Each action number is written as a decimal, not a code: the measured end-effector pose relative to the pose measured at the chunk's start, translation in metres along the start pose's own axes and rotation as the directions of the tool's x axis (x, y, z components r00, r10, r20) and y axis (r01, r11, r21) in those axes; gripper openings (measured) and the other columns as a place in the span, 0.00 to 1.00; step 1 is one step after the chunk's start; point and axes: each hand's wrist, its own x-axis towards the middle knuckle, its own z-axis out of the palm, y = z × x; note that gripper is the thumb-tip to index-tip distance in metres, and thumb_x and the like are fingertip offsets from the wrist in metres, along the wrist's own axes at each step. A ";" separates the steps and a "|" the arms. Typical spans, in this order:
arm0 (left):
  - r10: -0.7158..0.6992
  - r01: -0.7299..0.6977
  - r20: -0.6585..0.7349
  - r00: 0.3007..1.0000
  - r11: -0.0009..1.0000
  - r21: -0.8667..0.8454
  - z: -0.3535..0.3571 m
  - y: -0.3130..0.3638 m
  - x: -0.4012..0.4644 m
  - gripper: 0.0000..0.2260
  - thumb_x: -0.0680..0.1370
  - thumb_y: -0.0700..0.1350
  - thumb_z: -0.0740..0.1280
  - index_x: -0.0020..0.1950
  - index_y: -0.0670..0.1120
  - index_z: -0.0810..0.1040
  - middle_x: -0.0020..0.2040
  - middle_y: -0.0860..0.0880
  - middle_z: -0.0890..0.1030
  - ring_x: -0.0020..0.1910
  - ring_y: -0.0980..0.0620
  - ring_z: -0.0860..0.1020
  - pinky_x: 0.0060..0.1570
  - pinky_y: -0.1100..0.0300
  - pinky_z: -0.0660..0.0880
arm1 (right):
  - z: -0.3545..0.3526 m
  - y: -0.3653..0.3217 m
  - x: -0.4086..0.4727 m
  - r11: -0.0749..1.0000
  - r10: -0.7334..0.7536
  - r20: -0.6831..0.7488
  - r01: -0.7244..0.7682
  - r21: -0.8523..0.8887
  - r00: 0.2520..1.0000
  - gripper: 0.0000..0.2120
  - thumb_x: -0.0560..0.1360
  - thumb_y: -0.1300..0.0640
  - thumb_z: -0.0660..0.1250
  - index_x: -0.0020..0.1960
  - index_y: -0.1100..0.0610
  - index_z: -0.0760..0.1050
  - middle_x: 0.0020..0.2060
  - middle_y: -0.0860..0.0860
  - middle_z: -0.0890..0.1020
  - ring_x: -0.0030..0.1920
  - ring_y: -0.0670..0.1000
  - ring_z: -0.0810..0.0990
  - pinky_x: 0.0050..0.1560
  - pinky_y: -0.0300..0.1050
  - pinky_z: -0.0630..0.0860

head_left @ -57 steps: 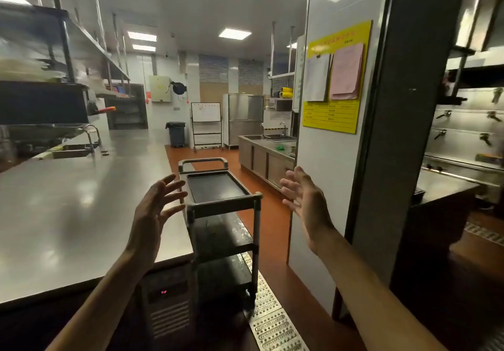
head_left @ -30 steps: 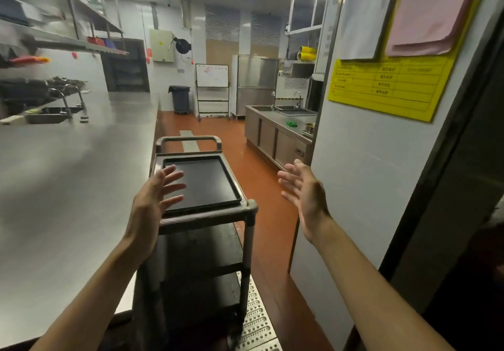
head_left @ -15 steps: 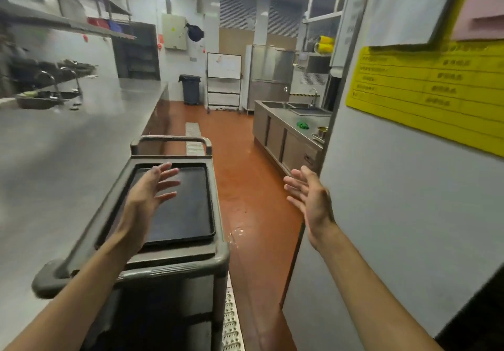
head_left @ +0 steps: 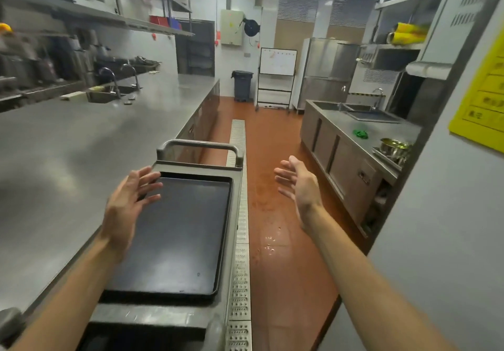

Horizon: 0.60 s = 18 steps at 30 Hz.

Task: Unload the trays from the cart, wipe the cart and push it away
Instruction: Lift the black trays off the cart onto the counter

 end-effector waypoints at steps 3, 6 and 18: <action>-0.024 0.023 -0.027 0.999 0.999 -0.040 0.021 -0.024 0.046 0.37 0.66 0.72 0.66 0.64 0.47 0.75 0.62 0.44 0.79 0.59 0.46 0.78 0.59 0.49 0.76 | 0.005 -0.004 0.057 1.000 -0.017 0.034 0.016 0.008 0.999 0.17 0.82 0.44 0.55 0.57 0.54 0.77 0.52 0.50 0.82 0.55 0.49 0.80 0.56 0.47 0.75; -0.017 0.015 -0.033 0.999 0.999 -0.033 0.047 -0.042 0.091 0.38 0.63 0.74 0.67 0.63 0.48 0.75 0.61 0.44 0.80 0.60 0.46 0.78 0.59 0.48 0.75 | 0.006 -0.010 0.113 0.999 -0.045 0.064 0.044 0.008 0.997 0.15 0.82 0.45 0.56 0.54 0.51 0.78 0.52 0.50 0.83 0.54 0.48 0.80 0.56 0.46 0.75; 0.065 -0.054 -0.290 0.955 0.997 0.048 0.093 -0.105 0.225 0.39 0.64 0.73 0.66 0.63 0.47 0.76 0.59 0.45 0.82 0.59 0.45 0.79 0.62 0.44 0.71 | 0.044 0.027 0.345 0.999 0.032 0.273 -0.042 0.029 0.961 0.15 0.81 0.47 0.59 0.52 0.55 0.81 0.51 0.55 0.85 0.56 0.56 0.82 0.62 0.57 0.76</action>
